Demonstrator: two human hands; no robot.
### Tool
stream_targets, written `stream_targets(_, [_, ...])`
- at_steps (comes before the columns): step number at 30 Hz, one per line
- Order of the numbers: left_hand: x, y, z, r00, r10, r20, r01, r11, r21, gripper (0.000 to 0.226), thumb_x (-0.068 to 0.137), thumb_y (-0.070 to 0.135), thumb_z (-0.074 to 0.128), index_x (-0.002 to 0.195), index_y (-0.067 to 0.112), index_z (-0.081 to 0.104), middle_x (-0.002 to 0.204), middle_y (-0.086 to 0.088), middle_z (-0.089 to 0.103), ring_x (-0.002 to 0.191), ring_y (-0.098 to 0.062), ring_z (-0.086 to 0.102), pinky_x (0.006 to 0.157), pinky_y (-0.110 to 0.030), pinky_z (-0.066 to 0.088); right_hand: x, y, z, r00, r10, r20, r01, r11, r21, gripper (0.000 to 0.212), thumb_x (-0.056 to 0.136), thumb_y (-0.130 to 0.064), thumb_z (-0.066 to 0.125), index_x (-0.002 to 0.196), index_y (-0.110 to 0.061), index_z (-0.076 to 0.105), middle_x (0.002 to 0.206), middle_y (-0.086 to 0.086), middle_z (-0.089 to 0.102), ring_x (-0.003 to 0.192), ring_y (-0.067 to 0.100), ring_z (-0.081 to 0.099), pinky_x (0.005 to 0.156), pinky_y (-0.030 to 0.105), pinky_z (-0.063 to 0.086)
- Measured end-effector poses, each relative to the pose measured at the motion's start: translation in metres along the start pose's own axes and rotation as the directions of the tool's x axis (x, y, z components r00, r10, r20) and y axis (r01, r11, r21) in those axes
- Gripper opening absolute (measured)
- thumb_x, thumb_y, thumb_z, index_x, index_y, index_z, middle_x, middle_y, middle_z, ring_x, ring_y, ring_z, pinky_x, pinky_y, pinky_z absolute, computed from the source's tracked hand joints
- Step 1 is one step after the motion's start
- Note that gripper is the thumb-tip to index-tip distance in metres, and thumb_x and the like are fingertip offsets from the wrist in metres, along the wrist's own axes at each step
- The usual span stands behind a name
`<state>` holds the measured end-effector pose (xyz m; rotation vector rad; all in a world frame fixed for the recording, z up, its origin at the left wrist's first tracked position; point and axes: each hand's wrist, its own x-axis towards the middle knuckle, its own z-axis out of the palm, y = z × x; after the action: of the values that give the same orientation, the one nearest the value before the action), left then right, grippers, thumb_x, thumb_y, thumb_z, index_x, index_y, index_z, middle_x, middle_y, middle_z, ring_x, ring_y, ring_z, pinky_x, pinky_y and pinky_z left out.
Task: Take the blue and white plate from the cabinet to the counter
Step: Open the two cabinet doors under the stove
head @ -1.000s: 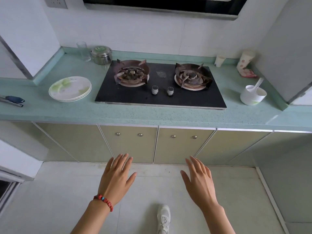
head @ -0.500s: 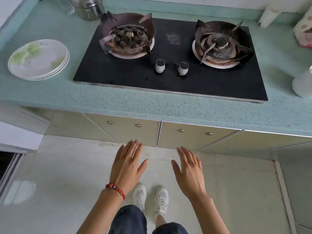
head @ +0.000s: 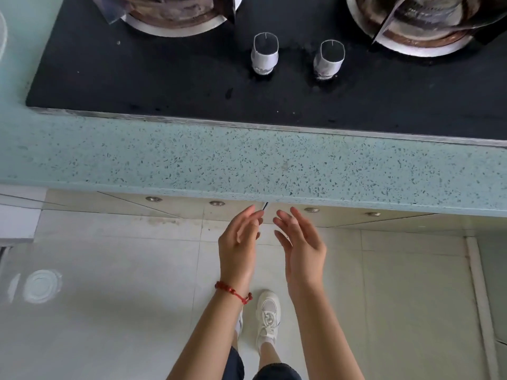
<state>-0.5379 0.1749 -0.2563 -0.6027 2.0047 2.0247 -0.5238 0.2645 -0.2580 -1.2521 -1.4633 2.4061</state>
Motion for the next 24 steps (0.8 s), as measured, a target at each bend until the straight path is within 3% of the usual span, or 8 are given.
stream_targets(3, [0.012,0.000,0.011,0.997,-0.080,-0.014,0.074,0.967,-0.242,0.022,0.087,0.000,0.051,0.088,0.016,0.067,0.085,0.006,0.072,0.090,-0.015,0.067,0.070,-0.023,0.054,0.011,-0.001,0.010,0.997,0.055,0.059,-0.067,0.974,0.215,0.016,0.088,0.001,0.048,0.092,-0.009,0.060,0.077,0.002,0.075,0.078,0.016,0.069,0.069,0.022,0.056])
stream_targets(7, [0.022,0.004,0.018,0.994,-0.097,0.057,0.112,0.884,-0.453,0.030,0.084,-0.008,0.050,0.068,0.013,0.063,0.070,0.003,0.069,0.082,-0.017,0.065,0.072,-0.026,0.055,0.021,-0.004,0.017,0.992,0.069,0.102,-0.102,0.928,0.358,0.023,0.087,0.006,0.046,0.074,-0.008,0.058,0.062,0.000,0.070,0.069,0.015,0.068,0.070,0.023,0.056])
stream_targets(10, [0.027,0.006,0.020,0.984,-0.142,0.111,0.180,0.805,-0.565,0.027,0.084,-0.006,0.048,0.071,0.013,0.060,0.070,0.003,0.069,0.082,-0.016,0.064,0.076,-0.027,0.055,0.028,-0.007,0.018,0.992,0.076,0.105,-0.112,0.911,0.396,0.028,0.085,0.009,0.045,0.066,-0.007,0.058,0.058,0.001,0.066,0.064,0.014,0.065,0.069,0.022,0.056])
stream_targets(16, [0.028,0.006,0.021,0.979,-0.160,0.130,0.206,0.766,-0.609,0.025,0.082,-0.005,0.049,0.073,0.014,0.062,0.071,0.004,0.072,0.079,-0.013,0.066,0.077,-0.024,0.054,0.029,-0.005,0.017,0.986,0.091,0.140,-0.143,0.893,0.426,0.026,0.082,0.010,0.047,0.068,-0.008,0.058,0.059,0.000,0.067,0.061,0.011,0.064,0.065,0.019,0.056])
stream_targets(24, [0.004,-0.005,0.011,0.978,-0.206,-0.015,0.164,0.819,-0.550,0.018,0.076,-0.005,0.059,0.069,0.012,0.061,0.060,0.003,0.070,0.065,-0.013,0.069,0.064,-0.019,0.055,0.003,0.008,-0.004,0.985,0.072,0.155,-0.119,0.938,0.326,0.009,0.064,-0.002,0.061,0.061,-0.010,0.062,0.054,-0.001,0.065,0.056,0.009,0.061,0.064,0.018,0.054])
